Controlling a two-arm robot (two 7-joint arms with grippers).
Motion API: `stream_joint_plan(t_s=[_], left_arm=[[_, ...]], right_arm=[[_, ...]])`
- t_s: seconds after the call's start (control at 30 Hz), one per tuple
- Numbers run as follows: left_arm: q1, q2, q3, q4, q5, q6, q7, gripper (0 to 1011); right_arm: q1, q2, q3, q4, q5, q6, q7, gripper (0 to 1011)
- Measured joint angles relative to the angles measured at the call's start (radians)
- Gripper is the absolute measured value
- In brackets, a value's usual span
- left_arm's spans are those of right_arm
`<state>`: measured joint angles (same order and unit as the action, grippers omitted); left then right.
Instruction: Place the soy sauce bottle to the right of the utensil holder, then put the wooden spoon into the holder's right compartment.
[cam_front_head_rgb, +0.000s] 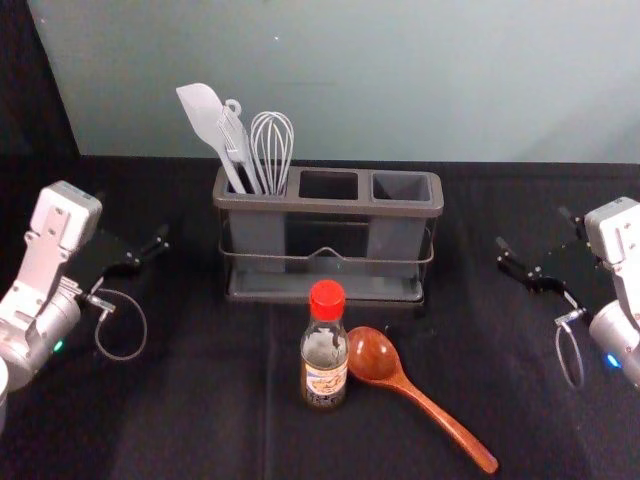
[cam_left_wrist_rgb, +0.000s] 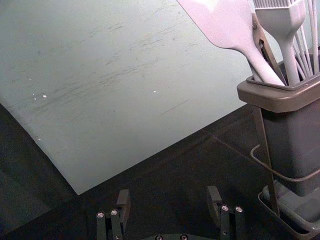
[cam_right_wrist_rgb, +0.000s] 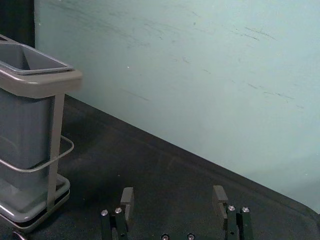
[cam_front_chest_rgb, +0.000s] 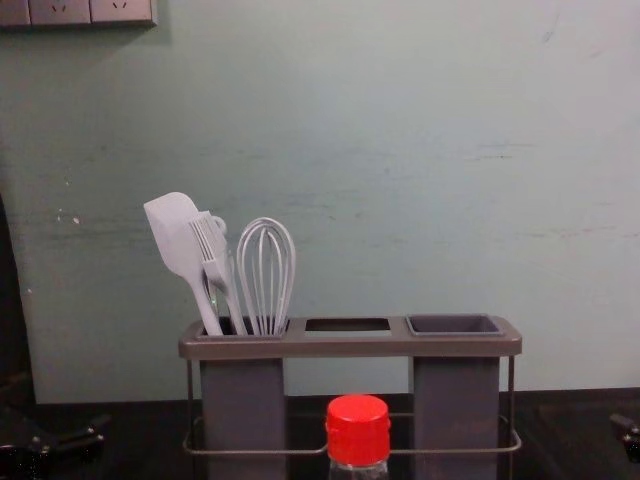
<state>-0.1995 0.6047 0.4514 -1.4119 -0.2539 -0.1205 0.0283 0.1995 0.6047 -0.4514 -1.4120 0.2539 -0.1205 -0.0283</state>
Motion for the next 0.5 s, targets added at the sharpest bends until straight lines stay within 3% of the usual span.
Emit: stream_joint_plan(t_s=[0.5], left_arm=[[0.000, 0.000, 0.000, 0.000, 0.000, 0.000, 0.000, 1005]], right_arm=[[0.000, 0.000, 0.000, 0.000, 0.000, 0.000, 0.000, 1004]])
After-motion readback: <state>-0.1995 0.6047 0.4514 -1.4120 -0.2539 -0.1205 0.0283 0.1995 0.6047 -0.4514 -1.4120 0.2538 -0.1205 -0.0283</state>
